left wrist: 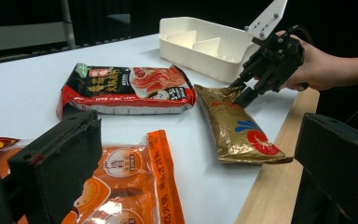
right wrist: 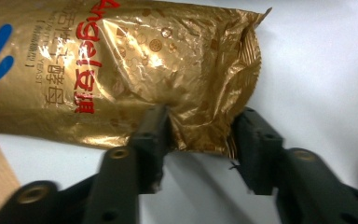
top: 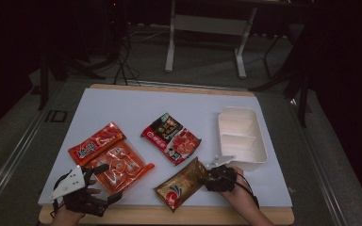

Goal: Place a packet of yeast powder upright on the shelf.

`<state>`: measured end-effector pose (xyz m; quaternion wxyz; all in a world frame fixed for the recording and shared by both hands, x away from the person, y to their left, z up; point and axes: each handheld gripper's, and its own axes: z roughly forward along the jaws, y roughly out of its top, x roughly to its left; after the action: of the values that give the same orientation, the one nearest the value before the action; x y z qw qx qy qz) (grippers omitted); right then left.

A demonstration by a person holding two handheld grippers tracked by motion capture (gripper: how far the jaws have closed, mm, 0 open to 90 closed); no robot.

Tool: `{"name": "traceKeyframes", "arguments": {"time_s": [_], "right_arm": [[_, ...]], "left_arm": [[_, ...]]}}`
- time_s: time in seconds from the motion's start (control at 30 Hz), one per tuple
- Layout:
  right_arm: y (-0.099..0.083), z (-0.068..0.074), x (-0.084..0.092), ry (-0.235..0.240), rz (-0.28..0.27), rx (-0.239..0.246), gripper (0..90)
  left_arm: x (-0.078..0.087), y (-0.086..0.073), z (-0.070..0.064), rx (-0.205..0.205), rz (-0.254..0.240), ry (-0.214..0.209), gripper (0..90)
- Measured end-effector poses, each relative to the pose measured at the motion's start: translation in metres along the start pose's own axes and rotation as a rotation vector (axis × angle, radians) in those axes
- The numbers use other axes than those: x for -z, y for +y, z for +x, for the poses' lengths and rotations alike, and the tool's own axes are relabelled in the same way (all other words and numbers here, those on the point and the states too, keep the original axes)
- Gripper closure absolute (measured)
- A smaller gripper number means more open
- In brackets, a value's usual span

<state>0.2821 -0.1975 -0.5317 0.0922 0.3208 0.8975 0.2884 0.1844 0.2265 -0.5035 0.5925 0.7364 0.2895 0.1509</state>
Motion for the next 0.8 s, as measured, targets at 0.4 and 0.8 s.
{"name": "traceKeyframes", "arguments": {"time_s": [0.4,0.8], "right_arm": [[0.014,-0.005,-0.005,0.023,0.05,-0.067,86.4],[0.021,-0.001,0.016,0.045,-0.045,-0.057,89.1]], "left_arm": [[-0.001,0.0,0.001,0.005,0.004,-0.001,0.6],[0.0,0.0,0.002,0.012,-0.002,0.003,0.6]]}}
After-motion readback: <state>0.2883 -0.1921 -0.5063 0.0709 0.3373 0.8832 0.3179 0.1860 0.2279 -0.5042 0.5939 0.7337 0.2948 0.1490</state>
